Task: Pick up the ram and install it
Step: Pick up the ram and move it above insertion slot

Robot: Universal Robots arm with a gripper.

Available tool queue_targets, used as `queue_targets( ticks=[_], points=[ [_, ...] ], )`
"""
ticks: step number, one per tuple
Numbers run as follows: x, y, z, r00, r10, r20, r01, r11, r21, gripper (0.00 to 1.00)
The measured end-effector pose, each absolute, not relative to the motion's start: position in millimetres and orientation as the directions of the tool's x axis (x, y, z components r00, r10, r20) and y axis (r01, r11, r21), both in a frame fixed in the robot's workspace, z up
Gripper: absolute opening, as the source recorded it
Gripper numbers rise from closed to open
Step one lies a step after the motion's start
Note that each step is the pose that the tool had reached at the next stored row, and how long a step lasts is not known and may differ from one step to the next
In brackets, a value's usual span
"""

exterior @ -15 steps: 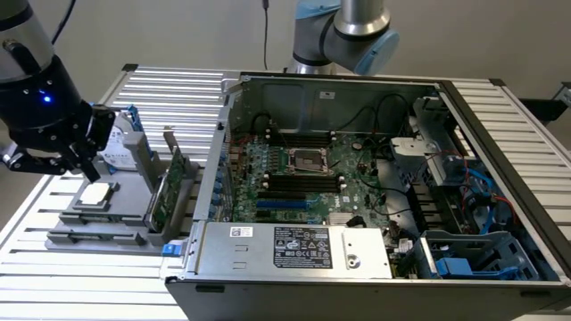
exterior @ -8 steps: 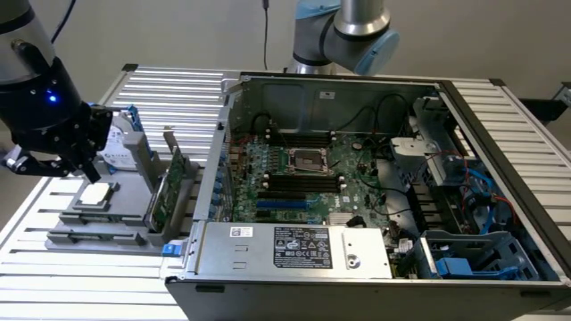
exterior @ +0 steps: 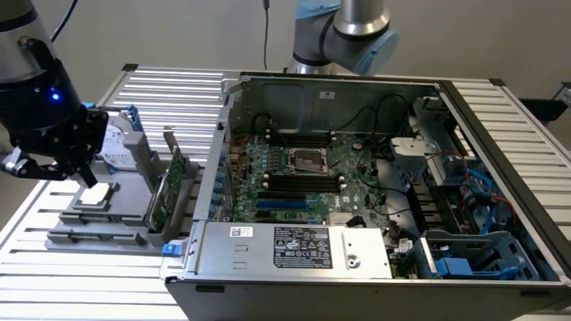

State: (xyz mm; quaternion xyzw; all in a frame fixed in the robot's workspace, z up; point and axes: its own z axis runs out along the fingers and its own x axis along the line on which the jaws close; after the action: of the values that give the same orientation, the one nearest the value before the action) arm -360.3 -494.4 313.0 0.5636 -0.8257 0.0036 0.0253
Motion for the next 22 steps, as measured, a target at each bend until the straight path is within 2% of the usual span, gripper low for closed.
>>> queue_targets(
  ticks=[11,22],
  points=[
    [-360,-495,303,-0.180,-0.982,0.055,-0.983,0.181,0.024,0.11],
    [-365,-496,300,-0.084,-0.995,0.055,-0.996,0.086,0.024,0.11]
  ],
)
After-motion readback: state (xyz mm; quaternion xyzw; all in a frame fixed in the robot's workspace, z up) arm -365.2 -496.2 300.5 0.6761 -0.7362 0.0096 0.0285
